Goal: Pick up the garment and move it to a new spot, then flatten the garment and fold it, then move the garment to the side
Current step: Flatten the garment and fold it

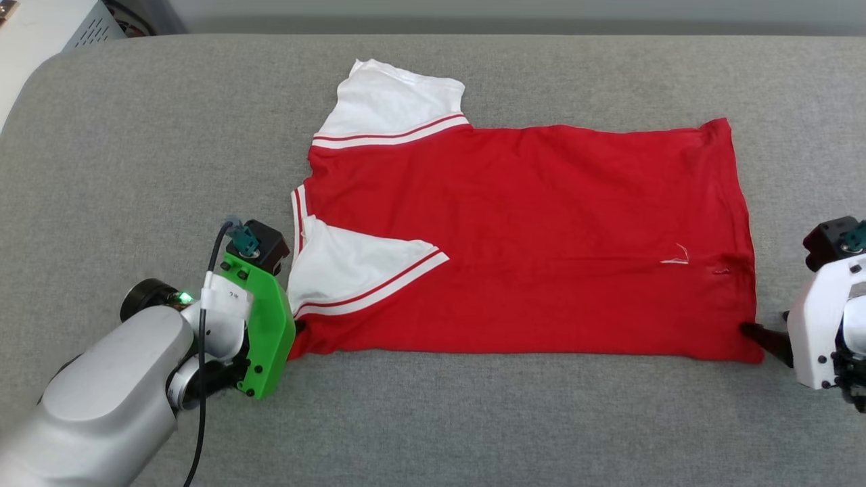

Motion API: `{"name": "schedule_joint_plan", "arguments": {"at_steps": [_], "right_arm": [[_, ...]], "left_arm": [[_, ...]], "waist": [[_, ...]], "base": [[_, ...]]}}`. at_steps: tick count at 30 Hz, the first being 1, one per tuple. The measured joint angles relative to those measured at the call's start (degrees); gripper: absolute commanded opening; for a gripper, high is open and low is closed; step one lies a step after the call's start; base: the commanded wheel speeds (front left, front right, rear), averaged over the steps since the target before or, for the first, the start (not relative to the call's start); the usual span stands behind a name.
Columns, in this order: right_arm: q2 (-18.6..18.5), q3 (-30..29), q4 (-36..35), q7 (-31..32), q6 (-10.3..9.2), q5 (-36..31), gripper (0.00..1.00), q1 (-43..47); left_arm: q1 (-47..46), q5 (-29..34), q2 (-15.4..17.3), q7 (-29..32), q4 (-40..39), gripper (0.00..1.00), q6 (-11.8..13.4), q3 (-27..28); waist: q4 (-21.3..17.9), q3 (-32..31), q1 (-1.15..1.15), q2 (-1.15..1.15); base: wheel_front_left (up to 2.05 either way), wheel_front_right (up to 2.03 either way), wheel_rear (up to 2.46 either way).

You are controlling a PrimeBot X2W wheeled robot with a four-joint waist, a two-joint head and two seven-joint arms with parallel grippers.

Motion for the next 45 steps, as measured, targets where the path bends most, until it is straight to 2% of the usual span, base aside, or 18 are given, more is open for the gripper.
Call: {"name": "schedule_joint_plan", "arguments": {"at_steps": [2, 8, 9, 10, 11, 16, 24, 30, 33, 38, 42, 45], "right_arm": [[1.2, 0.0, 1.8, -0.5, -0.03, 0.6, 1.0, 0.3], [1.7, 0.7, 4.4, -2.8, -0.07, 1.0, 1.0, 0.5], [1.7, 0.9, 4.4, -3.3, -0.07, 1.1, 0.44, 0.5], [1.7, 1.2, 4.5, -4.2, -0.07, 1.2, 0.15, 0.5], [1.7, 1.5, 4.5, -5.0, -0.07, 1.5, 0.0, 0.5], [1.7, 2.6, 3.0, -8.6, -0.07, 3.8, 0.0, 1.4], [-4.1, 1.2, -4.5, -10.0, 0.0, 6.1, 0.0, 6.4], [-6.9, -2.2, -9.8, -8.3, 0.0, 7.2, 0.0, 10.8], [-6.2, -3.6, -10.2, -6.8, 0.0, 7.3, 0.0, 12.5], [-2.9, -4.3, -7.6, -4.9, 0.0, 6.1, 0.0, 12.8], [0.2, -4.1, -3.4, -5.0, 0.0, 4.4, 0.0, 12.7], [1.1, -4.3, -1.9, -6.4, 0.02, 3.8, 0.0, 12.2]], "left_arm": [[0.0, 0.0, 0.0, -0.1, -0.2, 0.0, 0.2, 0.0], [0.0, 0.1, 0.0, -1.2, -0.1, 0.0, 0.2, 0.0], [0.0, 0.1, 0.0, -1.2, 0.0, 0.0, 0.2, 0.0], [0.1, 0.0, 0.0, -1.4, 0.2, 0.0, 0.2, -0.1], [0.3, -0.2, 0.0, -1.7, 0.5, 0.0, 0.2, 0.0], [2.4, -1.7, 0.1, -2.2, 1.1, 0.0, 0.2, 0.0], [5.4, -5.2, 3.4, -1.3, -3.6, 0.0, 0.3, 1.0], [8.3, -5.6, 6.0, -0.2, -9.4, 0.0, 1.6, 0.6], [9.8, -5.5, 6.0, -0.3, -10.1, 0.0, 2.7, -0.1], [10.2, -4.2, 5.0, -1.5, -7.2, 0.0, 3.1, -1.0], [10.0, -3.8, 3.0, -3.0, -3.1, 0.0, 2.8, -1.3], [9.5, -3.5, 2.6, -4.2, -1.4, 0.0, 1.9, -1.2]], "waist": [[0.3, 0.6, 0.0, 0.0], [0.7, 1.8, 0.0, 0.0], [0.7, 1.7, 0.0, 0.0], [0.6, 1.5, 0.0, 0.0], [0.5, 1.2, 0.0, 0.0], [0.0, -1.2, 0.0, 0.0], [-0.5, -6.7, 0.0, 0.0], [-0.9, -8.9, 0.0, 0.0], [-1.1, -8.3, 0.0, 0.0], [-1.4, -5.8, 0.0, 0.0], [-1.5, -3.7, 0.0, 0.0], [-1.4, -2.7, 0.0, 0.0]], "base": [[0.0, 0.0, 0.0], [0.0, 0.0, 0.0], [0.0, 0.0, 0.0], [0.0, 0.0, 0.0], [0.0, 0.0, 0.0], [0.0, 0.0, 0.0], [0.0, 0.0, 0.0], [0.0, 0.0, 0.0], [0.0, 0.0, 0.0], [0.0, 0.0, 0.0], [0.0, 0.0, 0.0], [0.0, 0.0, 0.0]]}}
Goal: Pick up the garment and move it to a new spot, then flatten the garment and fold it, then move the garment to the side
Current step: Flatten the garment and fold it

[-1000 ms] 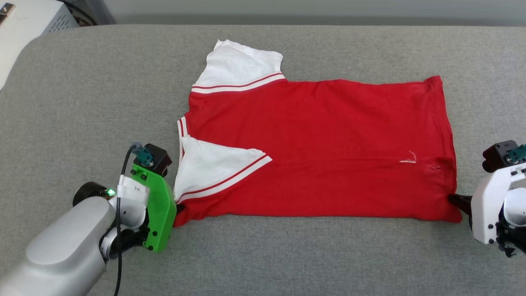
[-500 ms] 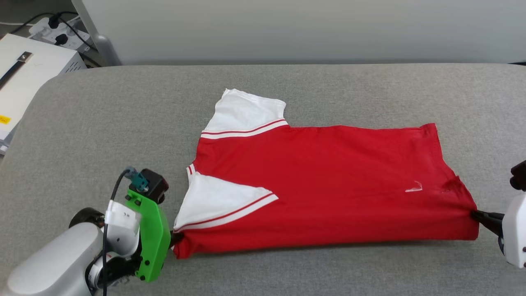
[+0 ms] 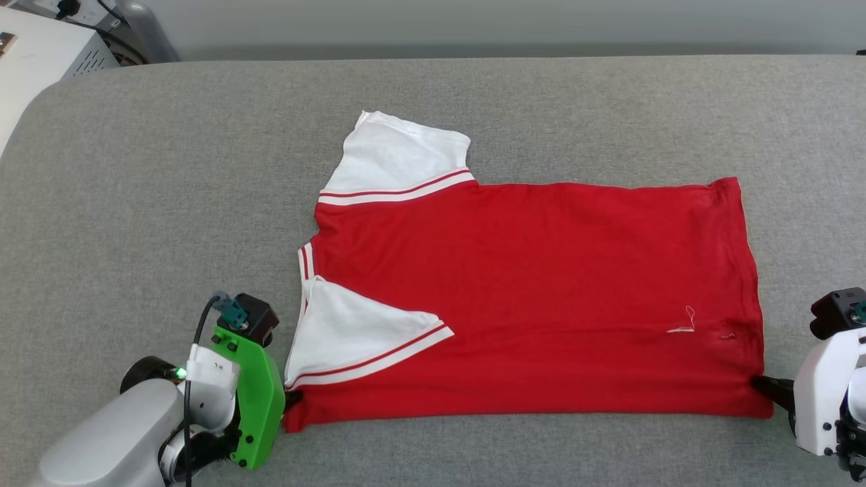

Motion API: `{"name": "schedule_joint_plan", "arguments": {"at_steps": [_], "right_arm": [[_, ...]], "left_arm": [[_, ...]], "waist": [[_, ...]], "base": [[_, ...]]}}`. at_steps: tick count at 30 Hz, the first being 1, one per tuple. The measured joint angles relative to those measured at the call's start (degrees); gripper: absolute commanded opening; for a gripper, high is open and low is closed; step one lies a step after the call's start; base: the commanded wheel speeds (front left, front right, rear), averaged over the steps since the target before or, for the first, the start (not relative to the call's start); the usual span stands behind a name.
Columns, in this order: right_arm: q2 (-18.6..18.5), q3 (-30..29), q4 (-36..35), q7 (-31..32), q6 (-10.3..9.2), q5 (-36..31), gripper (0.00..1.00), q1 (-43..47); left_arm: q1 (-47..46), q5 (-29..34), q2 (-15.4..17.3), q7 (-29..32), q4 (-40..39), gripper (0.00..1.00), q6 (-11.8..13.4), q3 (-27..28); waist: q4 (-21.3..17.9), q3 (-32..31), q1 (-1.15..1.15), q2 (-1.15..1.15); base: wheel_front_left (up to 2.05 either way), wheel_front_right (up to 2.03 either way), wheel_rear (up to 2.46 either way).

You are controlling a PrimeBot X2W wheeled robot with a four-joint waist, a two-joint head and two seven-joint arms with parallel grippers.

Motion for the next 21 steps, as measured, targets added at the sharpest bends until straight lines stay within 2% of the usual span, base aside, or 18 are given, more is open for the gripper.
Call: {"name": "schedule_joint_plan", "arguments": {"at_steps": [1, 2, 5, 8, 12, 16, 21], "right_arm": [[0.2, -0.2, 0.3, -1.0, 0.04, -0.1, 0.36, 0.0], [0.4, -0.2, 0.4, -1.7, 0.04, -0.3, 1.0, 0.0], [0.7, -0.8, 0.2, -4.8, 0.03, -1.0, 1.0, 0.0], [0.6, -2.8, -1.5, -10.7, 0.03, -3.0, 1.0, 0.0], [2.0, -7.1, -3.3, -18.9, 0.0, -5.7, 1.0, -0.2], [6.0, -12.6, -4.4, -28.9, -0.01, -12.5, 1.0, -2.2], [14.2, -19.8, -7.1, -38.9, -0.03, -20.8, 1.0, -4.7]], "left_arm": [[-0.2, 0.2, -0.2, -0.7, 0.3, 1.0, -0.1, 0.1], [-0.4, 0.6, -0.3, -1.6, 0.6, 1.0, -0.3, 0.2], [-0.8, 1.8, -0.2, -3.6, 0.4, 1.0, -0.5, 0.8], [-0.9, 1.9, 1.4, -4.9, -1.2, 1.0, -0.4, 2.3], [-2.5, 2.1, 3.4, -7.7, -4.3, 1.0, 1.0, 5.1], [-5.9, 3.1, 4.1, -11.3, -6.1, 1.0, 2.8, 8.3], [-12.0, 5.4, 3.2, -14.9, -5.9, 1.0, 4.1, 11.3]], "waist": [[0.1, 0.1, 0.0, 0.0], [0.2, 0.0, 0.0, 0.0], [0.4, -0.9, 0.0, 0.0], [0.4, -2.4, 0.0, 0.0], [0.3, -4.1, 0.0, 0.0], [-0.4, -4.3, 0.0, 0.0], [-1.3, -2.2, 0.0, 0.0]], "base": [[0.0, 0.0, 0.0], [0.0, 0.0, 0.0], [0.0, 0.0, 0.0], [0.0, 0.0, 0.0], [0.0, 0.0, 0.0], [0.0, 0.0, 0.0], [0.0, 0.0, 0.0]]}}
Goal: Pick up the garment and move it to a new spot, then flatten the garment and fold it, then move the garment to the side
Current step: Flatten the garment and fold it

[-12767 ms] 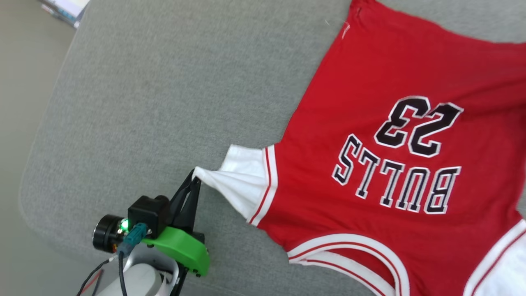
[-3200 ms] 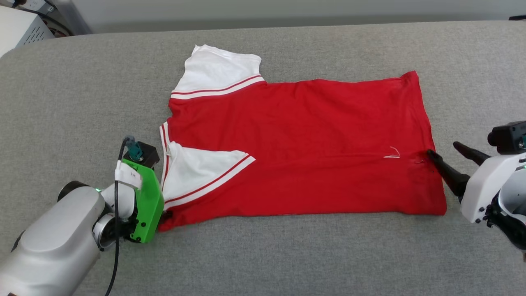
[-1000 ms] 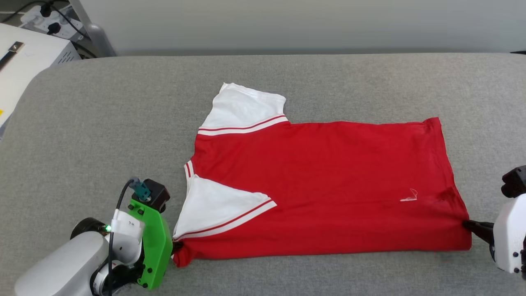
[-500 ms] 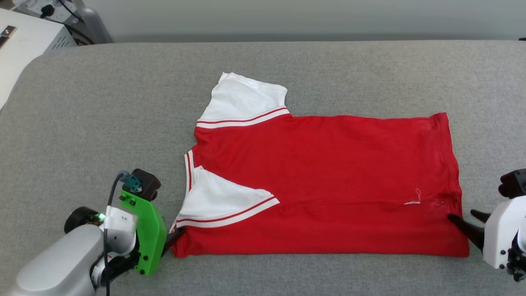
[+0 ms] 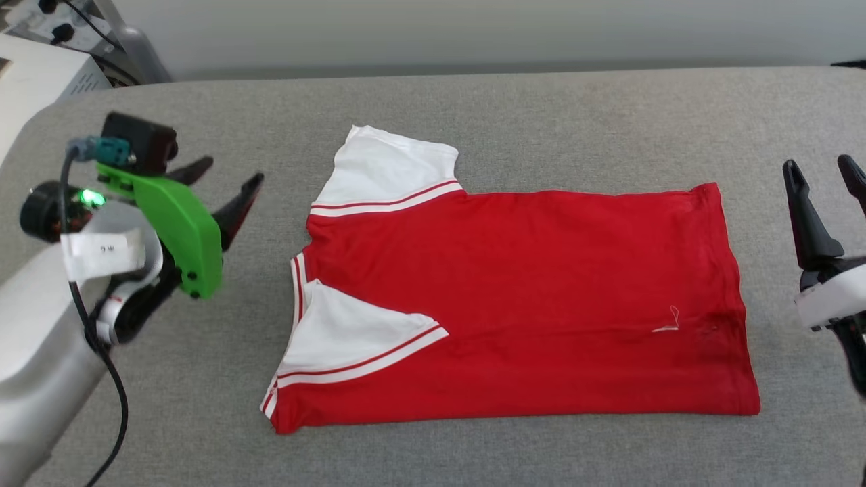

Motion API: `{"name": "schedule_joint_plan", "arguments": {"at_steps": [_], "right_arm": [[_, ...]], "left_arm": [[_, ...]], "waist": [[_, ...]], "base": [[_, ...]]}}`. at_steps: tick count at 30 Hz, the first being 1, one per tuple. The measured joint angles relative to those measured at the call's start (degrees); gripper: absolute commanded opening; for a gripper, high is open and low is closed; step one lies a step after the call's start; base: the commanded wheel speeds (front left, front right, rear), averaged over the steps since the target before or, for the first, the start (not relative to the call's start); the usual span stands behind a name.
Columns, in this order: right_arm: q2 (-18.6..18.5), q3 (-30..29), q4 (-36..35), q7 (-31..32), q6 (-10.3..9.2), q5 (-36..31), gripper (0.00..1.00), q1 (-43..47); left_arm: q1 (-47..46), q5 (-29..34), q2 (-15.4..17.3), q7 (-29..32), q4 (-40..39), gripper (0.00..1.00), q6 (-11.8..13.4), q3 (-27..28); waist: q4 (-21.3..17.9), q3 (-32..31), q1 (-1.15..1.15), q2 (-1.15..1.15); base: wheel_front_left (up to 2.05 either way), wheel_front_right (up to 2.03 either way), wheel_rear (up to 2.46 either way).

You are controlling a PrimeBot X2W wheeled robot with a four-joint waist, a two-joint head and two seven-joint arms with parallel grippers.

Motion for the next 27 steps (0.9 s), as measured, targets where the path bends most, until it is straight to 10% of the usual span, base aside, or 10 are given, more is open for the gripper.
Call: {"name": "schedule_joint_plan", "arguments": {"at_steps": [9, 20, 27], "right_arm": [[9.1, -2.4, -5.8, -5.1, 0.0, -7.8, 1.0, -1.0], [11.7, -0.8, -10.8, -7.2, 0.0, -9.8, 1.0, -4.9], [12.4, 0.4, -11.0, -7.7, 0.0, -9.8, 1.0, -6.0]], "left_arm": [[-17.6, 4.1, -4.7, 1.6, 6.4, 1.0, -1.6, 1.6], [-38.3, 0.5, -10.3, 31.4, 20.3, 1.0, -5.7, -4.4], [-40.2, 0.2, -10.3, 38.4, 27.0, 1.0, -6.0, -7.0]], "waist": [[-2.3, 7.2, 0.0, 0.0], [-6.6, 18.8, 0.01, 0.0], [-10.0, 23.7, 0.01, 0.0]], "base": [[0.0, 0.0, 0.0], [0.0, 0.0, 0.0], [0.0, 0.0, 0.0]]}}
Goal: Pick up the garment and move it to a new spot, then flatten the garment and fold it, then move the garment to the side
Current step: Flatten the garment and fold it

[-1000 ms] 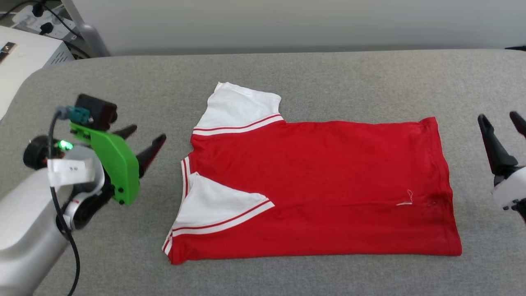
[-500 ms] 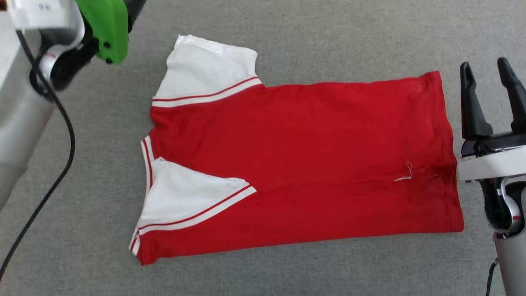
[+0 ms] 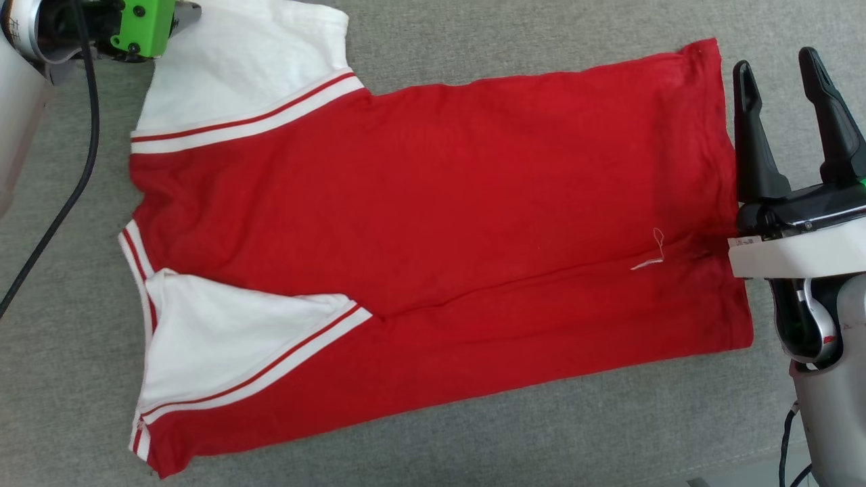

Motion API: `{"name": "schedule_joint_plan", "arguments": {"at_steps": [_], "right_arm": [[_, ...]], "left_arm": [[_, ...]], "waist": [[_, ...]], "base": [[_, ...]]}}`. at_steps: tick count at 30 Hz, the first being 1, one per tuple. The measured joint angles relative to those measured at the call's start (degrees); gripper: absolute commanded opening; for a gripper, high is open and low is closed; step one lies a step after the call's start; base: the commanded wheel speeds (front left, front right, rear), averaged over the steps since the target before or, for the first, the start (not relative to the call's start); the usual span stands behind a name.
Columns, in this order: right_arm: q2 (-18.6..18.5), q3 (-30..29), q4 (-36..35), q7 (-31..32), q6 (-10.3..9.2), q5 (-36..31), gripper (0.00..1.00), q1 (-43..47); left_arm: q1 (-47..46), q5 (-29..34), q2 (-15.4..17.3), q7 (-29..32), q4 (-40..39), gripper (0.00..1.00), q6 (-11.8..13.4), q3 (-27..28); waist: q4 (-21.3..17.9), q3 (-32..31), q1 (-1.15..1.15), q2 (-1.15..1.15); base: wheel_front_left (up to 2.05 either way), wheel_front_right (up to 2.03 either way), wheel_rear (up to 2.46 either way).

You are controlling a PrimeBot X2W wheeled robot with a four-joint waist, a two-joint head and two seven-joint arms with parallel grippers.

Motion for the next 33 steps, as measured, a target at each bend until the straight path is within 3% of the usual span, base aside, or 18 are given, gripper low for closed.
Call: {"name": "schedule_joint_plan", "arguments": {"at_steps": [6, 7, 8, 14, 18, 25, 33], "right_arm": [[-0.3, -0.1, 1.0, -0.5, 0.0, 0.0, 1.0, -0.2], [-0.3, -0.2, 1.2, -0.5, 0.0, 0.1, 1.0, -0.3], [-0.4, -0.4, 1.3, -0.5, 0.0, 0.1, 1.0, -0.3], [-2.6, -2.7, 1.8, -0.5, 0.0, 0.2, 1.0, -2.7], [-7.2, -2.9, 2.6, 4.2, 0.0, 0.6, 1.0, -6.0], [-16.1, 2.1, 6.8, 21.1, 0.0, 6.7, 1.0, -13.2], [-23.6, 12.8, 13.0, 44.5, 0.0, 15.9, 1.0, -20.2]], "left_arm": [[0.0, -0.7, 0.8, 2.0, 2.0, 1.0, -0.6, -1.2], [0.0, -0.7, 1.0, 2.1, 1.9, 0.78, -0.7, -1.3], [0.0, -0.7, 1.2, 2.0, 1.9, 0.0, -0.7, -1.4], [1.4, -0.8, 0.6, -2.9, 1.5, 0.0, -1.1, -2.8], [3.7, -1.3, 0.1, -7.3, 0.6, 0.0, -1.1, -3.3], [6.4, -3.7, -0.2, -12.4, -6.0, 0.0, -1.1, -6.8], [6.9, -3.9, 0.1, -16.8, -12.3, 0.0, -1.1, -10.0]], "waist": [[-2.4, 2.3, -0.01, 0.0], [-2.7, 2.5, -0.01, 0.0], [-2.8, 2.6, -0.01, 0.0], [-2.3, 1.1, -0.01, 0.0], [-1.3, -1.0, -0.01, 0.0], [1.8, -5.5, -0.01, 0.0], [6.3, -8.3, -0.01, 0.0]], "base": [[0.0, 0.0, 0.0], [0.0, 0.0, 0.0], [0.0, 0.0, 0.0], [0.0, 0.0, 0.0], [0.0, 0.0, 0.0], [0.0, 0.0, 0.0], [0.0, 0.0, 0.0]]}}
